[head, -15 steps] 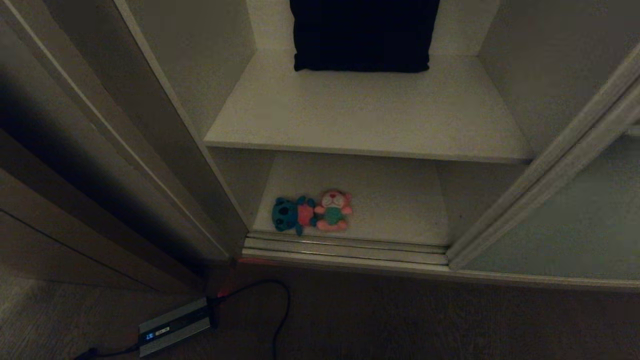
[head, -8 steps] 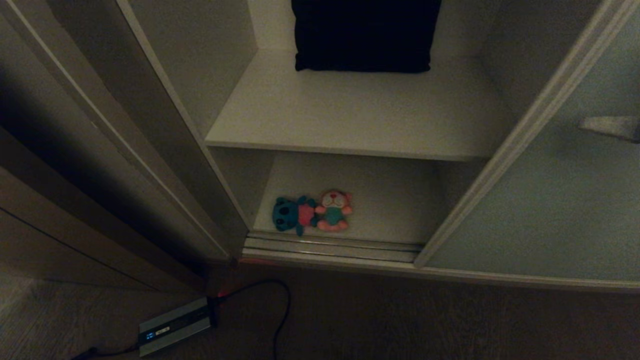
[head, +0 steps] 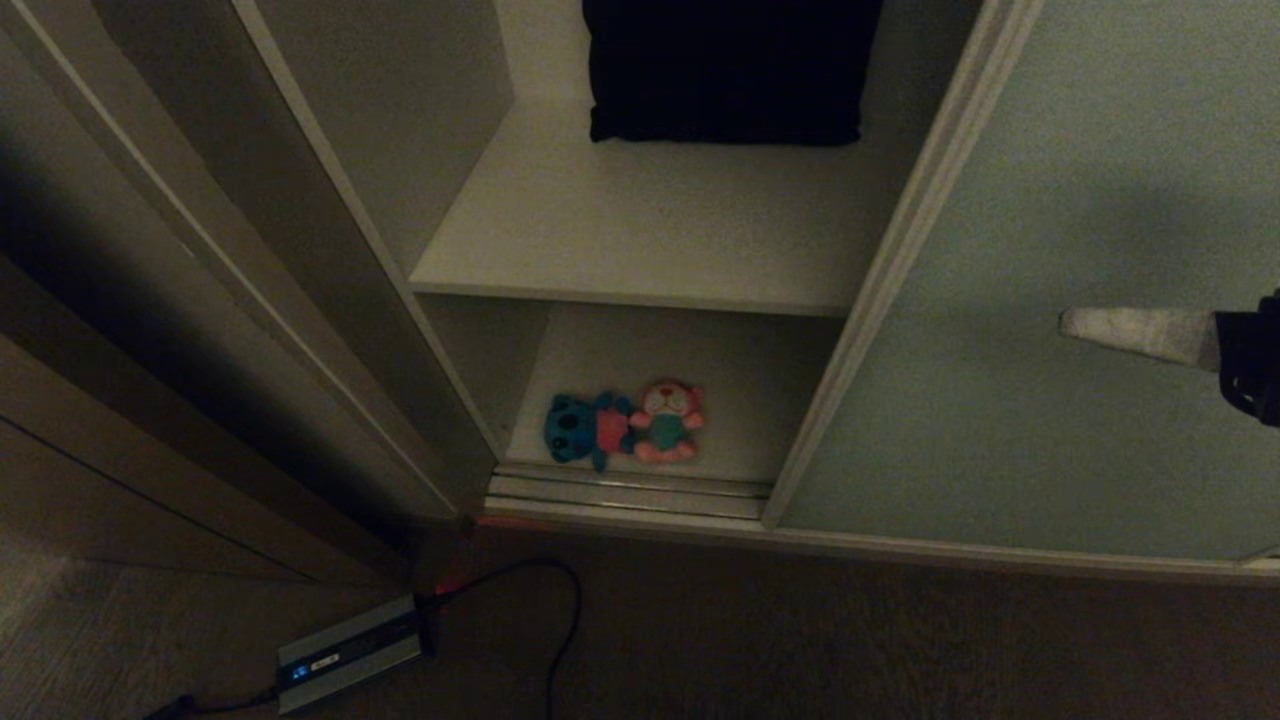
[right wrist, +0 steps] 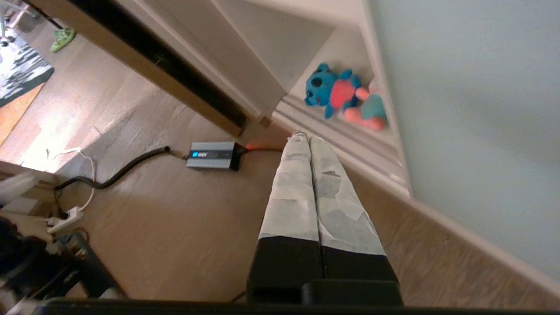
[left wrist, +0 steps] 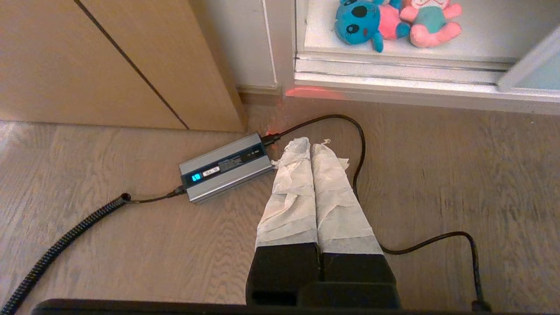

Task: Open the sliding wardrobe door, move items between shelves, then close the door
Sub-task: Close the door

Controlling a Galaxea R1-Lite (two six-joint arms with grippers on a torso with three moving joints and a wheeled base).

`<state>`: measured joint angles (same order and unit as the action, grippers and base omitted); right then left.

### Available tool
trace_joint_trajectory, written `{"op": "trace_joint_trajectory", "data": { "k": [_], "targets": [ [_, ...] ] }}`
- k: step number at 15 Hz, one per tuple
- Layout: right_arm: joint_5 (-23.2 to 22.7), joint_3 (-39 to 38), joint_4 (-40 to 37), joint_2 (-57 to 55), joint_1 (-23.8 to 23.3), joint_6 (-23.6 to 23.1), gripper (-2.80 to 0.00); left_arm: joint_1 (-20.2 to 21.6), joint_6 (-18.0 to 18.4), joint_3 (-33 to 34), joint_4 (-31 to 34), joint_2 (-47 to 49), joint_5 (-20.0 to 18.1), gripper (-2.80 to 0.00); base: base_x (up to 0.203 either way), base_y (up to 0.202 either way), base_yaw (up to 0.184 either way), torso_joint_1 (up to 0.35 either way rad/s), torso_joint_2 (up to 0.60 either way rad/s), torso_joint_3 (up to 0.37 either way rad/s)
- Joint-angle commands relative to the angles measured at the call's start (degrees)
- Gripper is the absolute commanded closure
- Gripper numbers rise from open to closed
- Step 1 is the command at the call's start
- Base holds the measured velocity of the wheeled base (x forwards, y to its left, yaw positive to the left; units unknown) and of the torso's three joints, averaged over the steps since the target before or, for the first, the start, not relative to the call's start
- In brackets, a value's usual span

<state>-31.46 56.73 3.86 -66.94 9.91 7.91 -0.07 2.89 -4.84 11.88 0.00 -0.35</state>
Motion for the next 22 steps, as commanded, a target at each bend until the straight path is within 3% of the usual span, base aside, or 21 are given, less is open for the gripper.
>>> {"op": "trace_joint_trajectory", "data": {
  "k": [1,5,7,10,15,18,22],
  "targets": [
    [0.1,-3.2,-0.1,4.8,0.5,0.3,0.0,0.0,0.0,0.0,0.1,0.0,0.0,0.0,0.0,0.0,0.0,0.0,0.0,0.0],
    [7.0,-4.1,-0.7,5.8,-3.9,0.4,0.0,0.0,0.0,0.0,0.1,0.0,0.0,0.0,0.0,0.0,0.0,0.0,0.0,0.0],
    [10.5,-5.0,-0.4,6.3,-9.6,0.3,0.0,0.0,0.0,0.0,0.1,0.0,0.0,0.0,0.0,0.0,0.0,0.0,0.0,0.0],
    [13.9,-5.1,-0.2,5.6,-23.2,0.1,0.0,0.0,0.0,0.0,0.1,0.0,0.0,0.0,0.0,0.0,0.0,0.0,0.0,0.0],
    [15.1,-6.2,0.6,3.9,-53.0,-2.0,0.0,0.0,0.0,0.0,0.1,0.0,0.0,0.0,0.0,0.0,0.0,0.0,0.0,0.0],
    [14.8,-5.8,6.0,-3.1,-70.1,-3.0,0.0,0.0,0.0,0.0,0.1,0.0,0.0,0.0,0.0,0.0,0.0,0.0,0.0,0.0],
    [11.4,7.0,10.4,-16.0,-79.7,-2.8,0.0,0.0,0.0,0.0,0.1,0.0,0.0,0.0,0.0,0.0,0.0,0.0,0.0,0.0]
  ]
}}
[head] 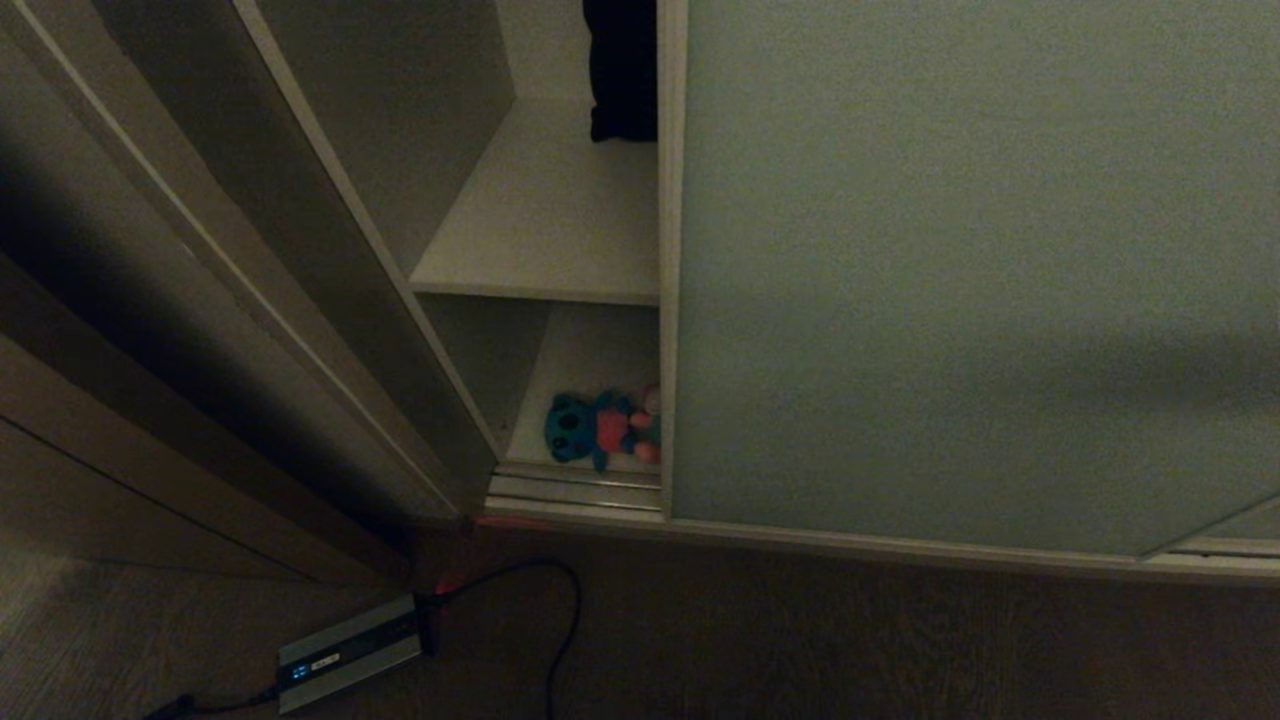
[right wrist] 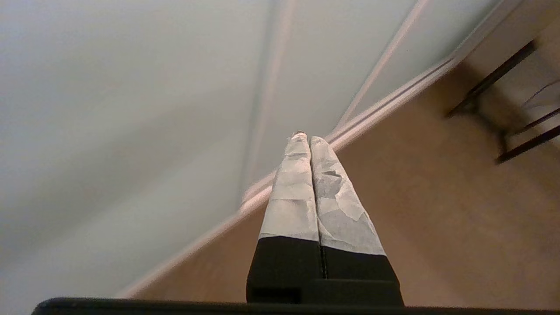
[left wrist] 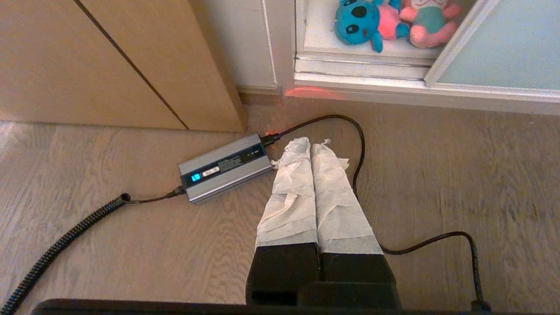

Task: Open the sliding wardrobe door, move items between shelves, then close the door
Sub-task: Close the door

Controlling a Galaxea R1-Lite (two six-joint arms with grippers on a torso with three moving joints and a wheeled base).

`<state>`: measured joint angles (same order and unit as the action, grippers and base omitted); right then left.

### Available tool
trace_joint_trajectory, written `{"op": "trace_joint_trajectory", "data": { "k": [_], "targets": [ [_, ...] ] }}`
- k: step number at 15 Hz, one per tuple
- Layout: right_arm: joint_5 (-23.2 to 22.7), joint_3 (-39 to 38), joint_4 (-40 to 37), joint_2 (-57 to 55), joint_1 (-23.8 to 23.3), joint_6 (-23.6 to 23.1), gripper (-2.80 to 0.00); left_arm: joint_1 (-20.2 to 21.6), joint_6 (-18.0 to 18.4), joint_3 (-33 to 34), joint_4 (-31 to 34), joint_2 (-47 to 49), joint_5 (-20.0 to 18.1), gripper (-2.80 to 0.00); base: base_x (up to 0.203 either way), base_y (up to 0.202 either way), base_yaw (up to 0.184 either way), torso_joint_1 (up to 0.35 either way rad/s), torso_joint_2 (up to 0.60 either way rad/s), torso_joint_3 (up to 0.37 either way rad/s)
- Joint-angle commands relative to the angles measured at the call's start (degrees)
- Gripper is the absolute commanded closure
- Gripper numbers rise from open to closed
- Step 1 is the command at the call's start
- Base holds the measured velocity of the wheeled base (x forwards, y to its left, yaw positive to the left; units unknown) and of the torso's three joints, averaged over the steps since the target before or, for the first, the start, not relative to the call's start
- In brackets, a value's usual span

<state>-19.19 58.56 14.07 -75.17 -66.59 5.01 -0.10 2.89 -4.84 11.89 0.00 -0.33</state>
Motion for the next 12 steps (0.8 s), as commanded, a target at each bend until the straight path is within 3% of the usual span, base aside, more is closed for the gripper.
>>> {"op": "trace_joint_trajectory", "data": {
  "k": [1,5,8,10,12],
  "targets": [
    [-1.4,8.9,0.3,-11.1,-4.0,0.4,0.0,0.0,0.0,0.0,0.1,0.0,0.0,0.0,0.0,0.0,0.0,0.0,0.0,0.0],
    [-3.1,27.2,-1.2,-23.0,-5.0,4.9,0.0,0.0,0.0,0.0,0.1,0.0,0.0,0.0,0.0,0.0,0.0,0.0,0.0,0.0],
    [-9.0,40.2,-8.0,-31.2,-4.8,7.7,0.0,0.0,0.0,0.0,0.1,0.0,0.0,0.0,0.0,0.0,0.0,0.0,0.0,0.0],
    [-13.9,42.8,-10.3,-35.4,-4.2,8.9,0.0,0.0,0.0,0.0,0.1,0.0,0.0,0.0,0.0,0.0,0.0,0.0,0.0,0.0],
    [-16.3,44.4,-10.7,-37.7,-2.2,14.4,0.0,0.0,0.0,0.0,0.1,0.0,0.0,0.0,0.0,0.0,0.0,0.0,0.0,0.0]
  ]
}}
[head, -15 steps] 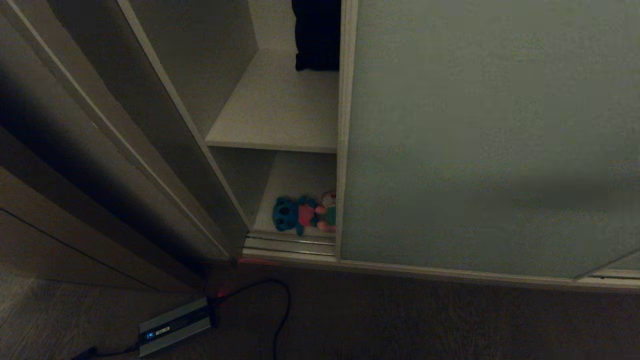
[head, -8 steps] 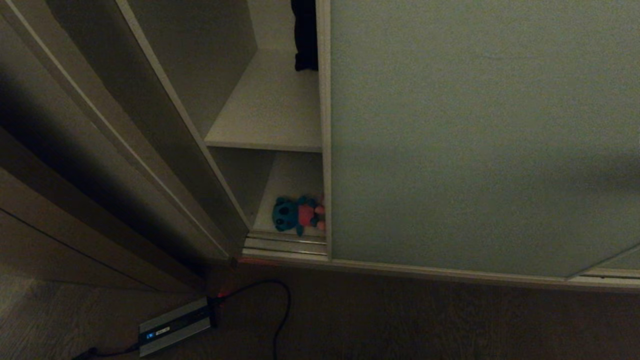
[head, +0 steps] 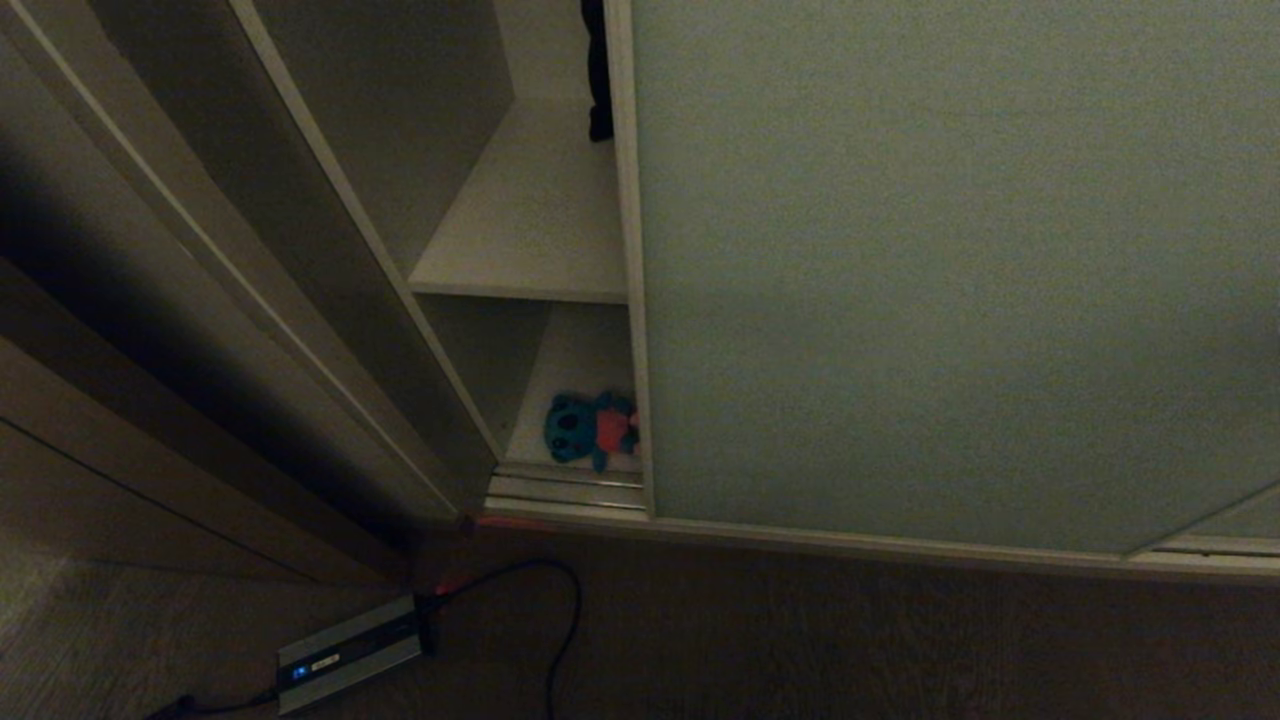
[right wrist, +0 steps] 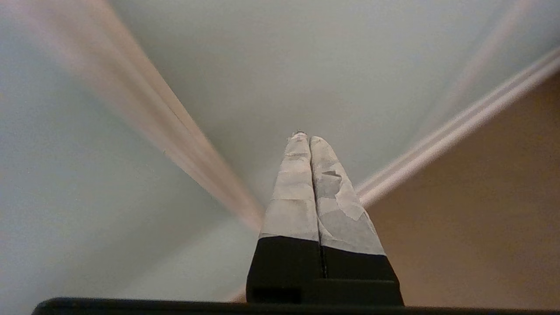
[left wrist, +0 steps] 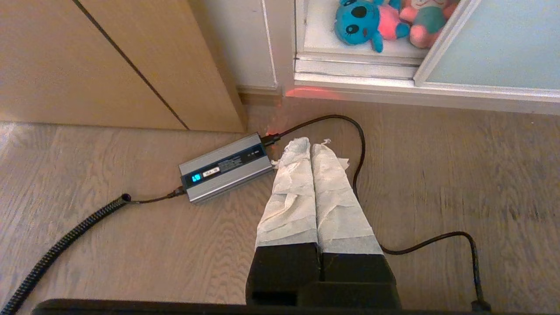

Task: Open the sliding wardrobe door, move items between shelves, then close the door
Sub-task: Close the door

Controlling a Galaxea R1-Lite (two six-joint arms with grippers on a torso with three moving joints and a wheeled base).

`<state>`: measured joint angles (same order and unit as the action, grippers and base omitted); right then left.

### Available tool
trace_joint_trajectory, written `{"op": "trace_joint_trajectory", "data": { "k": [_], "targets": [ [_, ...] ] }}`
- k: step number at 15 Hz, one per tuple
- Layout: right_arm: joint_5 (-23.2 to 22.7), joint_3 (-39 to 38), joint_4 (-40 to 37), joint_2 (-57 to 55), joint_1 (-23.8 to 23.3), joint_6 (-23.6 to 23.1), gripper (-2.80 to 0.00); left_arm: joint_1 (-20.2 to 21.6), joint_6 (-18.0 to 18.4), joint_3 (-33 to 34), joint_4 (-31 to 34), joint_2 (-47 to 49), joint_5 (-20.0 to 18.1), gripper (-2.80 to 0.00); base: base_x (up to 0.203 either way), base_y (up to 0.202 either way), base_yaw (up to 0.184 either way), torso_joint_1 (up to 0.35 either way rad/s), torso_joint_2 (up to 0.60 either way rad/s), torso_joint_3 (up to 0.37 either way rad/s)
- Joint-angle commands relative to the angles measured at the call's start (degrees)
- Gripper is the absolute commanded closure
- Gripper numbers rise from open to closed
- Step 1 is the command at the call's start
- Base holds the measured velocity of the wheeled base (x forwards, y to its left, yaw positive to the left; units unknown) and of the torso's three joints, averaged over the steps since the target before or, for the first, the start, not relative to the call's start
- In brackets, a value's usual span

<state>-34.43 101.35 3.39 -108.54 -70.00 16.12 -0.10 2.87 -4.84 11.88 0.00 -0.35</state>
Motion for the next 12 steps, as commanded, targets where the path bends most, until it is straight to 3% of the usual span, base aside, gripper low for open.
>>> {"op": "trace_joint_trajectory", "data": {
  "k": [1,4,7,12],
  "targets": [
    [-1.6,2.9,0.0,-5.3,2.0,7.3,0.0,0.0,0.0,0.0,0.1,0.0,0.0,0.0,0.0,0.0,0.0,0.0,0.0,0.0],
    [-3.9,8.9,0.7,-9.7,2.7,13.7,0.0,0.0,0.0,0.0,0.1,0.0,0.0,0.0,0.0,0.0,0.0,0.0,0.0,0.0],
    [-7.5,9.1,2.2,-11.5,4.6,14.5,0.0,0.0,0.0,0.0,0.1,0.1,0.0,0.0,0.0,0.0,0.0,0.0,0.0,0.0],
    [-7.7,9.1,2.4,-12.7,7.7,15.8,0.0,0.0,0.0,0.0,0.1,0.0,0.0,0.0,0.0,0.0,0.0,0.0,0.0,0.0]
  ]
}}
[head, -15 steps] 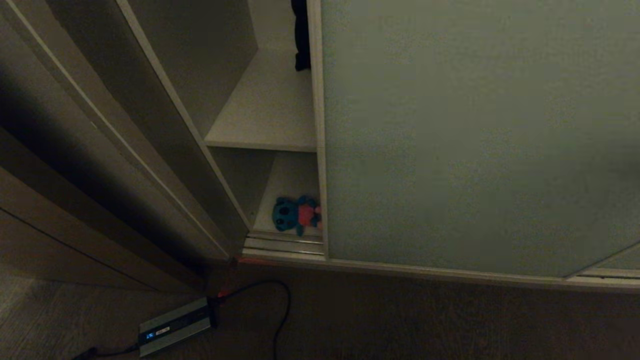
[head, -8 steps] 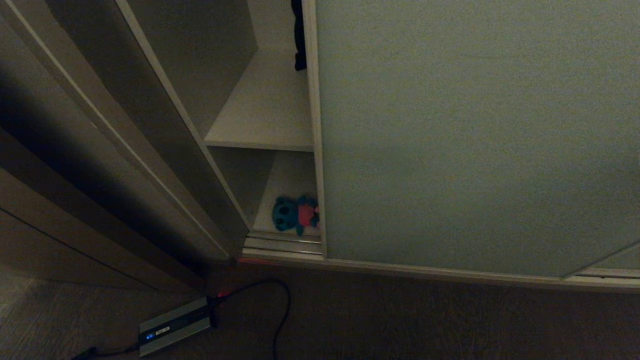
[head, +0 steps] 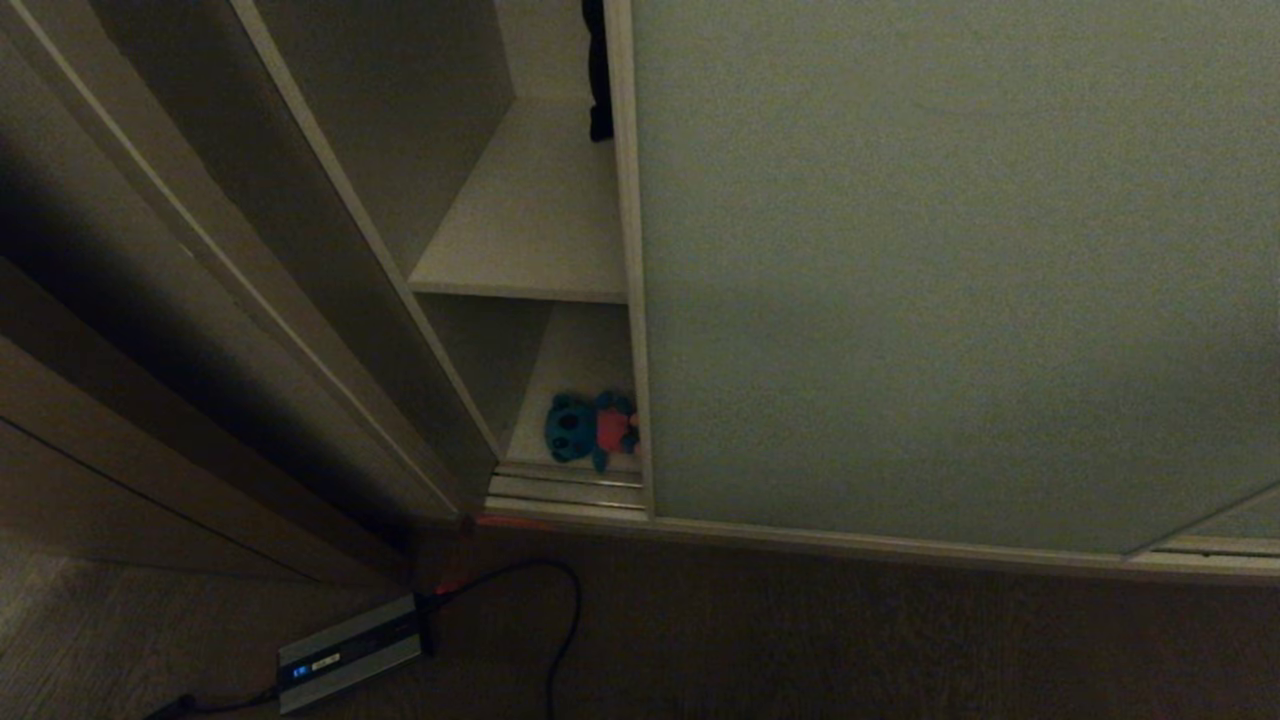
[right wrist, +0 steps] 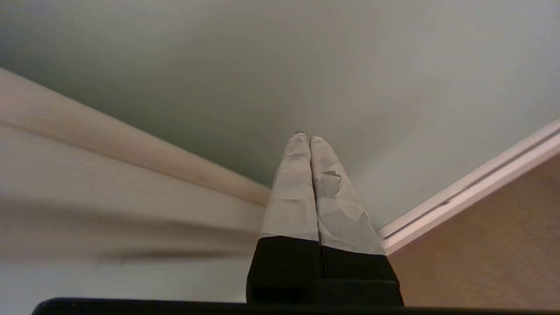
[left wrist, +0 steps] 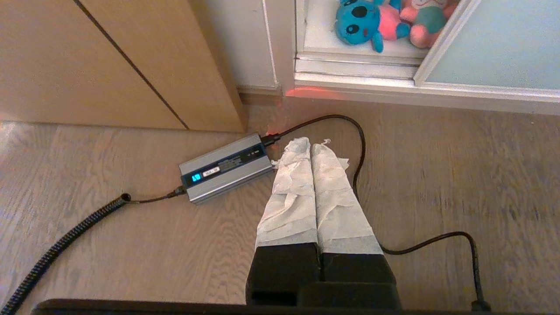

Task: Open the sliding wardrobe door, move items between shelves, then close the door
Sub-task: Close the door

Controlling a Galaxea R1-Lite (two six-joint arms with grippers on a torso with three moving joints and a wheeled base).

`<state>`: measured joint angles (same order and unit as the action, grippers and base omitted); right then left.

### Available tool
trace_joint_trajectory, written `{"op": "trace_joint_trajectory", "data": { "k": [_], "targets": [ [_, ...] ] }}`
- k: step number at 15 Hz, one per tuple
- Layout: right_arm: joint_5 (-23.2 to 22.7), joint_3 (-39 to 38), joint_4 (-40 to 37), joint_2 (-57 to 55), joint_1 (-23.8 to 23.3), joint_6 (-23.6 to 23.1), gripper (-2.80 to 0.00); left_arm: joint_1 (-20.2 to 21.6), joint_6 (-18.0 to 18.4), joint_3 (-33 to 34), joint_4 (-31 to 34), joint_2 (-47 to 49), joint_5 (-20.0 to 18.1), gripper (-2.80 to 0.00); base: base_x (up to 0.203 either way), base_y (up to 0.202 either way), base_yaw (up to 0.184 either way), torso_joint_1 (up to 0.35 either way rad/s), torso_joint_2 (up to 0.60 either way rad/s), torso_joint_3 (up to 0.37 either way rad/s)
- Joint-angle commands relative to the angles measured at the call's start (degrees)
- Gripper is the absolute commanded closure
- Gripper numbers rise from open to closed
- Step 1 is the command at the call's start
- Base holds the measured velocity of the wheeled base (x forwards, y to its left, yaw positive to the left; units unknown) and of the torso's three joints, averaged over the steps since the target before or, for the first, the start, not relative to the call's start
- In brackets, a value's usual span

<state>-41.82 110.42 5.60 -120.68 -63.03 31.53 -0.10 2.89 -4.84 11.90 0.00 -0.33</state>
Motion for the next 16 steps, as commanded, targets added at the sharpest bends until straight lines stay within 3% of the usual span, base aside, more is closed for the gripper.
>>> {"op": "trace_joint_trajectory", "data": {
  "k": [1,8,13,16],
  "targets": [
    [-0.3,0.0,1.1,-0.6,1.0,1.1,0.0,0.0,0.0,0.0,0.1,0.1,0.0,0.0,0.0,0.0,0.0,0.0,0.0,0.0],
    [-0.6,-2.9,3.7,1.7,2.0,4.1,0.0,0.0,0.0,0.0,0.1,0.0,0.0,0.0,0.0,0.0,0.0,0.0,0.0,0.0],
    [-8.2,-12.7,3.7,9.6,2.1,3.9,0.0,0.0,0.0,0.0,0.1,0.1,0.0,0.0,0.0,0.0,0.0,0.0,0.0,0.0],
    [-9.2,-17.0,4.1,13.1,3.3,3.9,0.0,0.0,0.0,-0.1,0.1,0.0,0.0,0.0,0.0,0.0,0.0,0.0,0.0,0.0]
  ]
}}
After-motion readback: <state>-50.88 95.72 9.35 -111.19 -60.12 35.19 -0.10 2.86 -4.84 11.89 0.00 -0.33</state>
